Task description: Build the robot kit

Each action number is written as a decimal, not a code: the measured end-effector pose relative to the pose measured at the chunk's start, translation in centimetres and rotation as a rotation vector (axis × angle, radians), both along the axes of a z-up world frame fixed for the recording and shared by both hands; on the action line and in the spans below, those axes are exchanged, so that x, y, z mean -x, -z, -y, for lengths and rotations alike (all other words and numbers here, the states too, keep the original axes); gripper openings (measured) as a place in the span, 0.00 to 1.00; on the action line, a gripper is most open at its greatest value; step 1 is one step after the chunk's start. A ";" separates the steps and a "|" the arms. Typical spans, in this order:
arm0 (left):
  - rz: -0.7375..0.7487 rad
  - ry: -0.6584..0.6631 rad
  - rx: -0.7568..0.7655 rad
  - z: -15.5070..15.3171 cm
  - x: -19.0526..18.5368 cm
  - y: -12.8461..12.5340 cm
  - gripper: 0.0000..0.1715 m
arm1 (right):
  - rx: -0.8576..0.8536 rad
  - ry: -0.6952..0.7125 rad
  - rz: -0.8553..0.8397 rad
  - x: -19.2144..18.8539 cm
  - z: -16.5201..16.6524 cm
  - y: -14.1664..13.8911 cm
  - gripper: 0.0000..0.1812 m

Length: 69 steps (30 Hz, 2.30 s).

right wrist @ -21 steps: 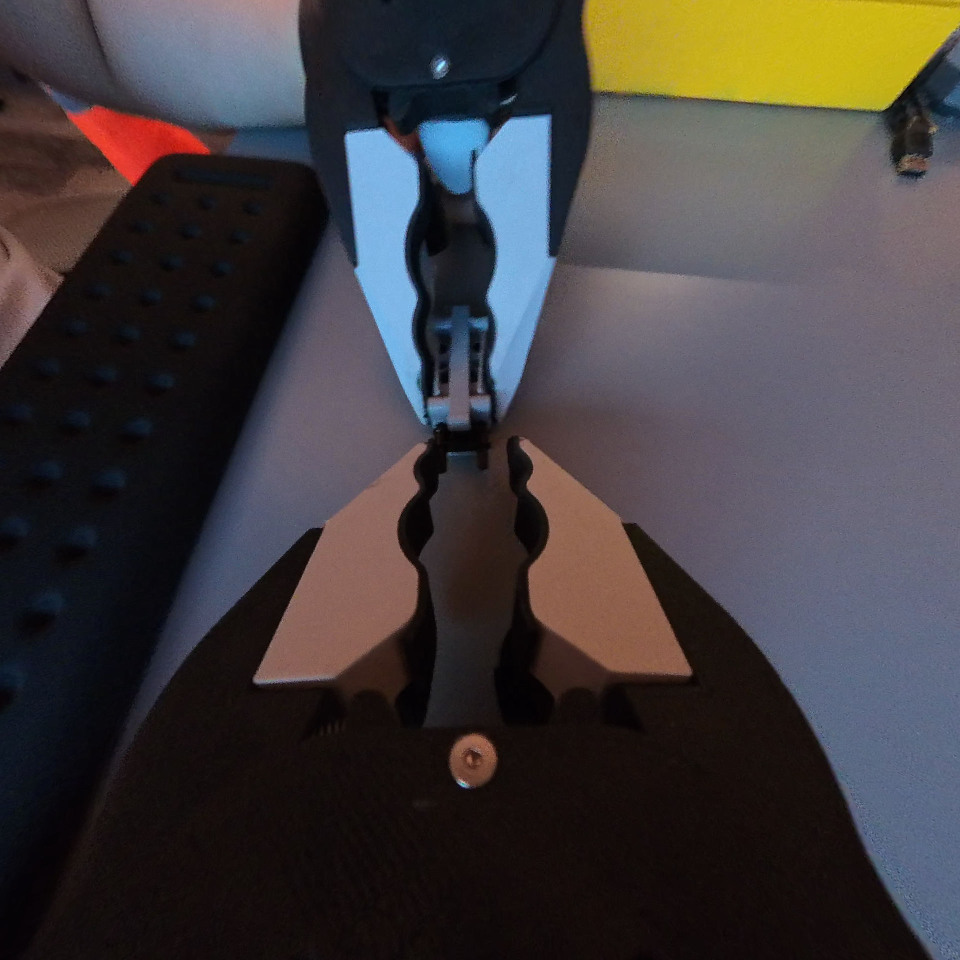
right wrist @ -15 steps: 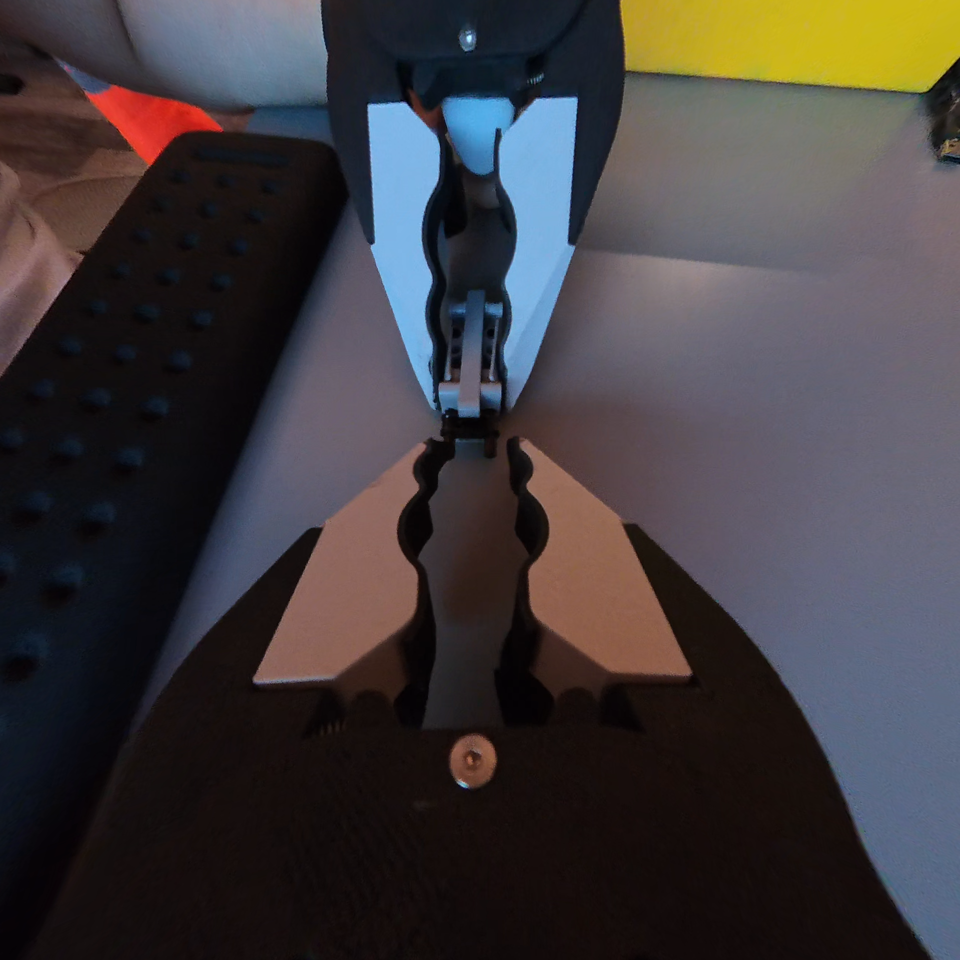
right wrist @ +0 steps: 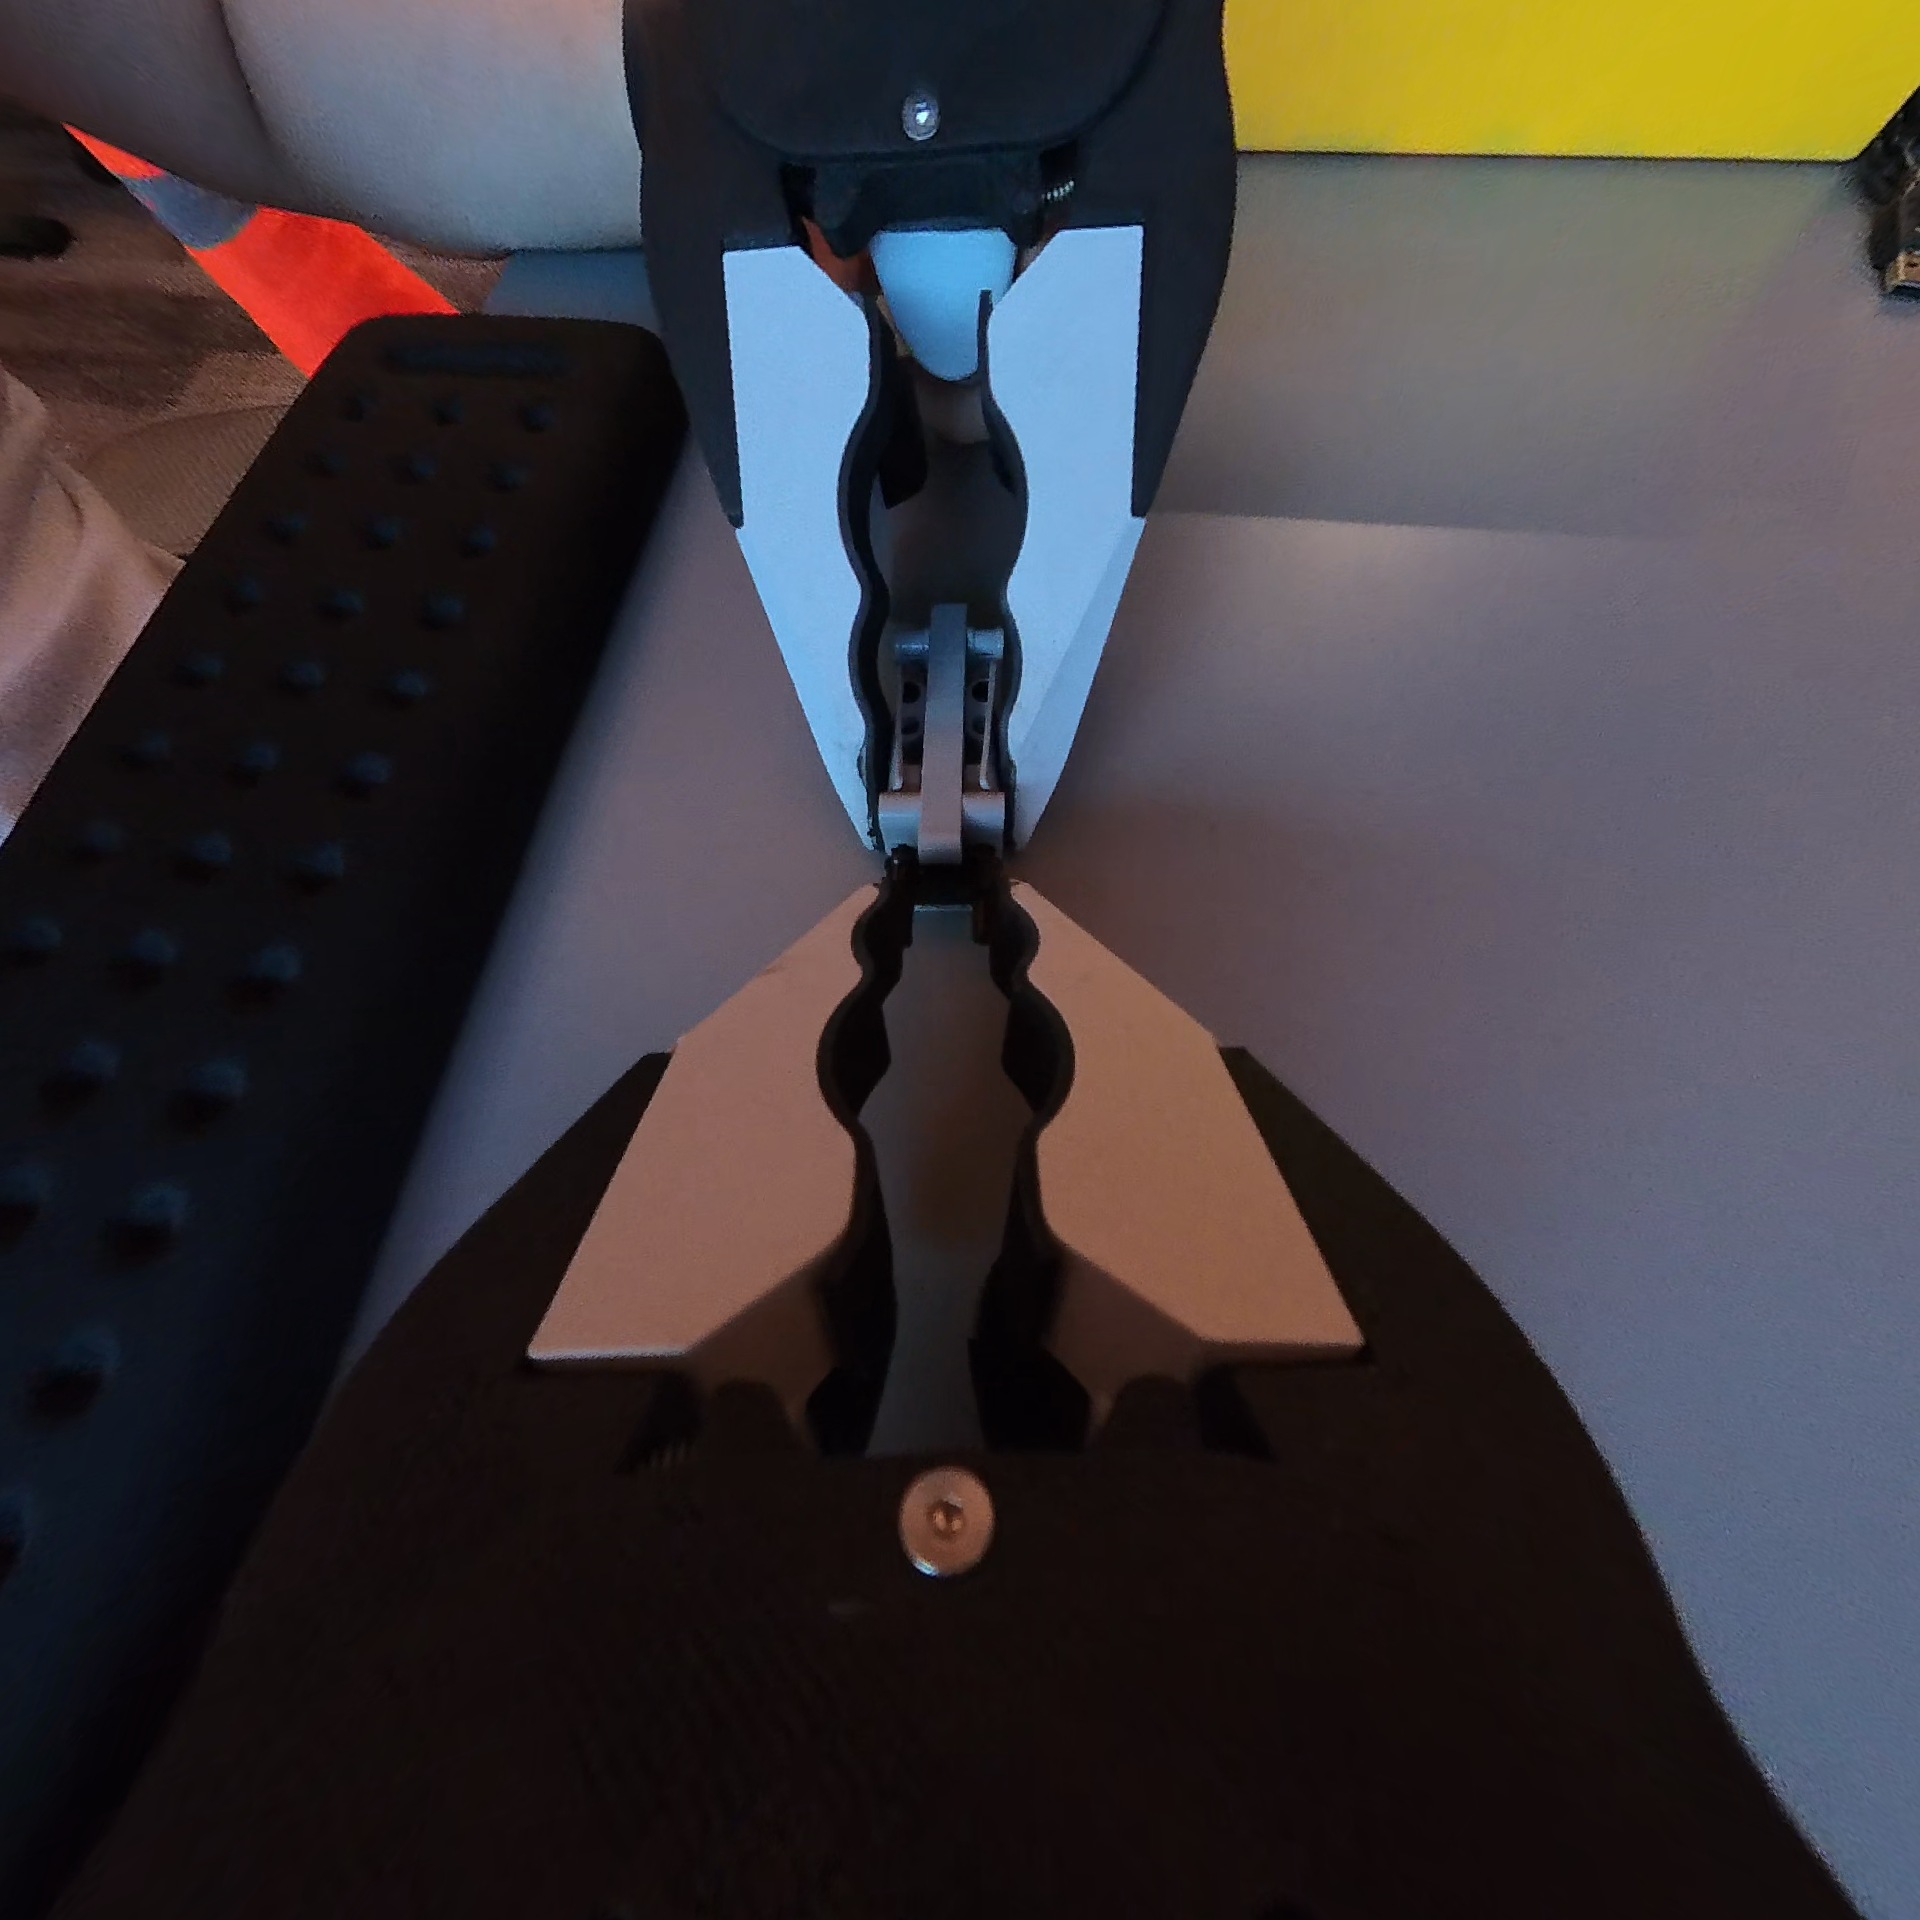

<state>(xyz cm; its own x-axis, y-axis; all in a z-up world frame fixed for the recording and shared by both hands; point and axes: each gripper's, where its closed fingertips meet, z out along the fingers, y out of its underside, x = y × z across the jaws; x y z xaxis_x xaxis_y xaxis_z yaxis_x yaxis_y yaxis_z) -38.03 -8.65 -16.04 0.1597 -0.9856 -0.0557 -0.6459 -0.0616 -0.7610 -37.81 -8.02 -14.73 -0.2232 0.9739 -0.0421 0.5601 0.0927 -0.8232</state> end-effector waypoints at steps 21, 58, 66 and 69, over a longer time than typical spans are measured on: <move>0.002 0.004 0.005 0.0 -0.1 0.0 0.14 | -0.046 -0.026 -0.004 -0.3 0.0 0.1 0.09; 0.002 0.001 0.004 0.0 -0.2 0.0 0.14 | -0.245 -0.019 0.149 -0.6 -0.4 0.9 0.15; 0.002 0.003 0.004 0.1 -0.3 0.0 0.14 | -0.104 0.013 0.111 -1.1 -0.2 0.0 0.24; 0.003 0.003 0.009 0.0 -0.3 0.0 0.14 | -0.098 0.011 0.089 -0.8 0.1 -0.5 0.24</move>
